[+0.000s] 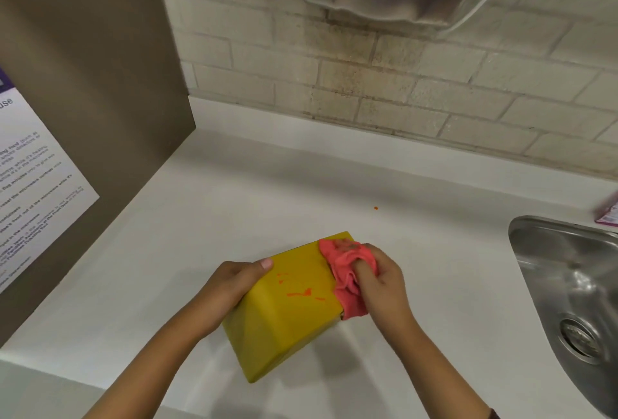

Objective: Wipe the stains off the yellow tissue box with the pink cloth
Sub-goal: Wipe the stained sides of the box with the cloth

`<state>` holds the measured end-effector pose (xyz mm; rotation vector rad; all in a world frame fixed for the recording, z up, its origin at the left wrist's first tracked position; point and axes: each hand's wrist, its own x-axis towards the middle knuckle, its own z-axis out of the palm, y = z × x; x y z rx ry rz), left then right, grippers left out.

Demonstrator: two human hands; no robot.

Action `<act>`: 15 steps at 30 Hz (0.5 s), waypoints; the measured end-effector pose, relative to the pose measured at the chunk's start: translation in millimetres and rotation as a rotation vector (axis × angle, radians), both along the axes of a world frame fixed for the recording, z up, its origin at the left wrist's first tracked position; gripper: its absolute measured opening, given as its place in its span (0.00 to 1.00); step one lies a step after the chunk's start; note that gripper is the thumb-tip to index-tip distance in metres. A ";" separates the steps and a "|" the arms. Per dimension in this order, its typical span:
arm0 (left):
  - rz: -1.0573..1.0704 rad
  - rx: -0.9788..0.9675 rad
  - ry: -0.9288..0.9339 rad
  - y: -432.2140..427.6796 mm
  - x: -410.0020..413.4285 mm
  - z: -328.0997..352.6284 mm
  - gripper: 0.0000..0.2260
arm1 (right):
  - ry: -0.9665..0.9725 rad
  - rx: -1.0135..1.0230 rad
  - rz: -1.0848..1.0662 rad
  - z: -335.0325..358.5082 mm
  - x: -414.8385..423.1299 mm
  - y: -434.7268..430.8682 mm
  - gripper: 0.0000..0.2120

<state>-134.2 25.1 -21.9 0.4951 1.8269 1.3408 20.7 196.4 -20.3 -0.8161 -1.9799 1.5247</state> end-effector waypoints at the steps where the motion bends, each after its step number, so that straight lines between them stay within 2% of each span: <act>1: 0.003 0.004 -0.002 0.5 0.8 -0.5 0.23 | -0.021 0.010 0.004 -0.7 -4.5 -3.9 0.13; 3: 0.002 0.006 -0.016 0.8 0.9 -0.3 0.19 | -0.023 0.033 0.080 -0.9 -8.1 -13.9 0.16; 7: 0.009 -0.017 -0.023 -1.9 -3.6 -0.5 0.17 | 0.005 0.060 0.253 -3.5 6.0 -17.8 0.17; 9: -0.004 -0.023 -0.016 -2.5 -4.2 0.1 0.16 | 0.030 0.033 0.196 -1.8 12.6 -10.2 0.16; 12: -0.021 -0.026 0.010 -0.6 -3.3 -1.1 0.20 | 0.018 -0.010 -0.013 2.3 5.9 -5.7 0.11; 15: -0.018 -0.011 0.023 1.7 -2.4 -2.2 0.21 | -0.026 0.013 0.010 6.3 -9.6 -16.1 0.11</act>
